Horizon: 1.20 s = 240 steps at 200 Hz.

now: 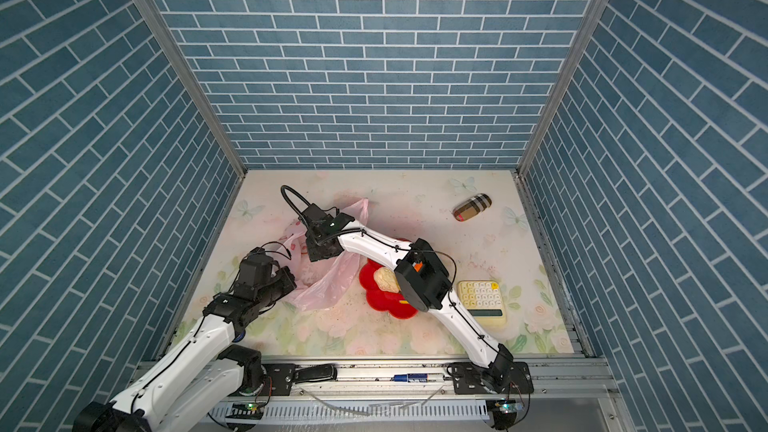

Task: Take the fake fruits out of the plastic bag

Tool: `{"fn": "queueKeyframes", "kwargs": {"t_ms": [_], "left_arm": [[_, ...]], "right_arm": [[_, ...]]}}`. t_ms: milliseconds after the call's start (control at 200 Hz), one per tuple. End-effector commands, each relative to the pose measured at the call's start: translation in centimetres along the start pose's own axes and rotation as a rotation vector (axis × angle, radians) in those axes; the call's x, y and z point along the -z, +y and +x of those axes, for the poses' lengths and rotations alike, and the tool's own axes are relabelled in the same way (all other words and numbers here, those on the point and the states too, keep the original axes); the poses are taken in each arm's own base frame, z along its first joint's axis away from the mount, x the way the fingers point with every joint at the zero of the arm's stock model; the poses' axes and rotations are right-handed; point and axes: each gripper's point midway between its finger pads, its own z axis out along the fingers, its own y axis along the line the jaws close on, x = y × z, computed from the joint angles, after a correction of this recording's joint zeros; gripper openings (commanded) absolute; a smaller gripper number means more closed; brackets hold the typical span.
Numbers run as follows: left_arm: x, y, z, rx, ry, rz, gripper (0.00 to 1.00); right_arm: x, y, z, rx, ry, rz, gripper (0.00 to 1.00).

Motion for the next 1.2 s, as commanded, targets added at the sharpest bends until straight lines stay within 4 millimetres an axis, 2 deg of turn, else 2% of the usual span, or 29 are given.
{"fn": "queueKeyframes", "kwargs": {"t_ms": [0,190,390,685,865,1195], "left_arm": [[0.2,0.2,0.0,0.018,0.0,-0.002,0.03],[0.5,0.0,0.1,0.028,-0.005,0.015,0.03],[0.6,-0.1,0.4,0.042,0.001,0.036,0.03],[0.9,-0.4,0.3,0.034,0.0,0.044,0.03],[1.7,-1.4,-1.2,0.032,-0.044,0.065,0.03],[3.5,-5.7,-5.9,-0.047,-0.121,0.124,0.03]], "right_arm": [[0.5,-1.0,-0.8,-0.013,-0.041,0.092,0.51],[0.5,-2.7,-1.0,-0.023,-0.062,0.183,0.54],[-0.1,-3.0,-1.2,-0.019,-0.066,0.202,0.54],[0.7,-3.8,-1.9,-0.008,-0.1,0.252,0.55],[1.7,-3.7,-2.9,0.012,-0.127,0.244,0.55],[3.9,-2.3,-4.1,0.01,-0.174,0.182,0.55]]}}
